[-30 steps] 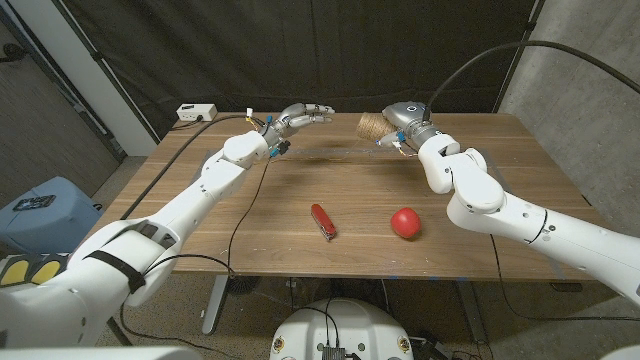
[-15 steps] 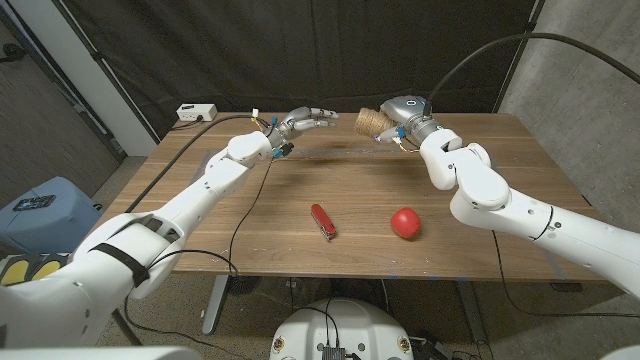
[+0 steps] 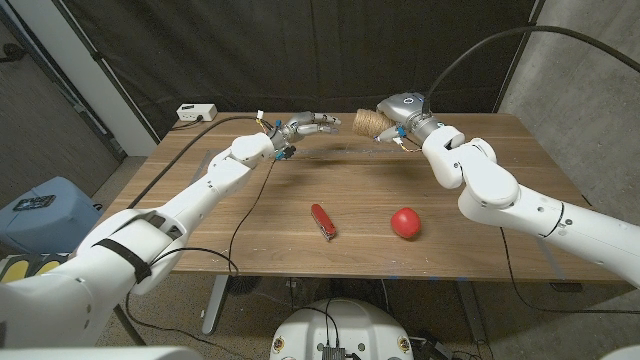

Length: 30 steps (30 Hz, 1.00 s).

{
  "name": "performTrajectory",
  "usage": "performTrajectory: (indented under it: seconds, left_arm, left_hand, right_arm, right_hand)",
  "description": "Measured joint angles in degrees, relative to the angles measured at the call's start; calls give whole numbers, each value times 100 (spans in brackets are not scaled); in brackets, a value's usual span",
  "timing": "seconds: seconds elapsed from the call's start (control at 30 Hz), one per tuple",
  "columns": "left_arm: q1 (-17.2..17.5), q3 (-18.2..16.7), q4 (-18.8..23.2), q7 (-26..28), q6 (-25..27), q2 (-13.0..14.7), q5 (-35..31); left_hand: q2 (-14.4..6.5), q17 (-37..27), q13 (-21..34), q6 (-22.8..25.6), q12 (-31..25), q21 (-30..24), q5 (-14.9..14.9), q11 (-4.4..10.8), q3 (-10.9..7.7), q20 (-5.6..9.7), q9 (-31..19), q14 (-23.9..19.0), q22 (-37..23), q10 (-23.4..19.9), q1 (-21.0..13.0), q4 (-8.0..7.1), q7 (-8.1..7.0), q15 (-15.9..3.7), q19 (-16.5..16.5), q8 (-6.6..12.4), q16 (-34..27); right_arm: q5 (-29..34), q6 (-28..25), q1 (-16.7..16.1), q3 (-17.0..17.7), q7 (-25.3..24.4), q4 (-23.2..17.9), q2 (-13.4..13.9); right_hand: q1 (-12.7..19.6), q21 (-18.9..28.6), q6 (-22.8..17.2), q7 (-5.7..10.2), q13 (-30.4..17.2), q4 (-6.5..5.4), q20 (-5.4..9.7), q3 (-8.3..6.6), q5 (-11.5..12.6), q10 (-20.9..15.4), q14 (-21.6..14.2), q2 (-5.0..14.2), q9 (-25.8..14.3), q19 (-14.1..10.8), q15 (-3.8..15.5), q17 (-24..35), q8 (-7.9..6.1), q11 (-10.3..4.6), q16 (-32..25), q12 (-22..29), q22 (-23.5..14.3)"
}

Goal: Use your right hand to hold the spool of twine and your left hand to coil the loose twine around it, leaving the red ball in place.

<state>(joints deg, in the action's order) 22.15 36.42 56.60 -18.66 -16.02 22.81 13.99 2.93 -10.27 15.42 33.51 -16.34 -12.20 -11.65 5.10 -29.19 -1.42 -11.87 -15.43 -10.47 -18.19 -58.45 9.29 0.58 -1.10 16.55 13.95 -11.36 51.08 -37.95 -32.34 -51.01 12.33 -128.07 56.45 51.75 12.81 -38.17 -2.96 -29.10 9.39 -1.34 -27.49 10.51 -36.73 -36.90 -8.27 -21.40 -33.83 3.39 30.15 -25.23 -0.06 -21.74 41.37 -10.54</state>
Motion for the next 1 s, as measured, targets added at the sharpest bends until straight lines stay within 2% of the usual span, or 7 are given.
performTrajectory:
  seconds: [0.4,0.53,0.63,1.0]
  left_arm:
    - [-82,182,80,-1,61,-19,-51]
    - [-115,229,83,-126,105,-35,-92]
    - [-146,268,83,-150,105,-47,-94]
    - [-260,375,-73,-365,23,-104,-102]
  left_hand:
    - [0,-28,67,-254,71,56,42,3,103,0,-4,168,-10,209,-46,-7,75,35,-143,-144,44]
    - [-22,-28,70,-334,71,56,43,-29,125,-23,-27,224,-9,256,-69,-30,95,58,-185,-176,44]
    - [-22,-28,96,-406,71,56,43,9,142,9,-27,237,-9,300,-69,-13,84,71,-214,-209,44]
    - [-44,-27,123,-476,115,87,41,-30,171,-22,-27,297,-9,379,-90,-29,74,90,-245,-232,44]
  right_arm:
    - [50,185,-22,60,27,-19,47]
    - [63,189,-94,175,33,-34,105]
    - [79,190,-113,203,45,-36,116]
    - [103,172,-130,269,77,-28,119]
  right_hand:
    - [7,0,0,1,0,0,0,0,-17,0,0,-7,2,0,0,0,13,0,45,-1,0]
    - [6,0,0,2,0,0,0,0,-17,0,0,-6,3,0,0,3,28,0,45,-3,0]
    - [6,0,0,2,0,0,0,0,-19,0,0,-6,3,0,0,27,29,0,45,-6,0]
    - [-4,0,0,3,2,-23,0,24,-21,0,0,4,-1,0,0,53,21,0,44,-22,1]
